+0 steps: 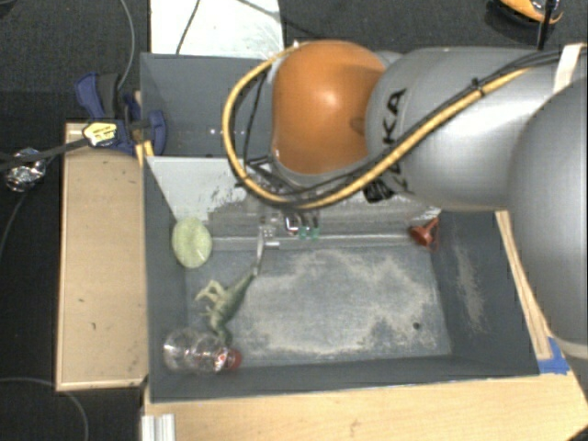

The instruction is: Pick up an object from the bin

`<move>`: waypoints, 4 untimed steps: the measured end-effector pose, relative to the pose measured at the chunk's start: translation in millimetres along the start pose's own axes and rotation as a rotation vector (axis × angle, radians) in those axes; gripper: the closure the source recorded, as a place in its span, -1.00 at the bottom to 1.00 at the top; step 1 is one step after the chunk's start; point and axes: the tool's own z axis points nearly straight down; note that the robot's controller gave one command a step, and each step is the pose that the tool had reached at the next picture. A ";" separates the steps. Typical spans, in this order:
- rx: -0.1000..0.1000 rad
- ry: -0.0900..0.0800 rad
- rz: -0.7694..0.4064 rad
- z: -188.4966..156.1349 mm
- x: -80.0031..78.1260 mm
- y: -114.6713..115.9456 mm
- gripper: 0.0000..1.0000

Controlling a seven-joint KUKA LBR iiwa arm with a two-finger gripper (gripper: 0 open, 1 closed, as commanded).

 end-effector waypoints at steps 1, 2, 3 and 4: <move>-0.001 -0.006 -0.146 29.9 6.2 10.1 -1.00; 0.000 0.005 -0.534 60.8 22.0 27.3 -1.00; -0.001 -0.006 -0.566 78.0 24.8 34.4 -1.00; 0.000 -0.001 -0.614 105.2 25.2 40.6 -1.00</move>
Offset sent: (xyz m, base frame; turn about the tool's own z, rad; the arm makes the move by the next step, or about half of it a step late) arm -0.0287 0.0374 -0.0591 -0.6415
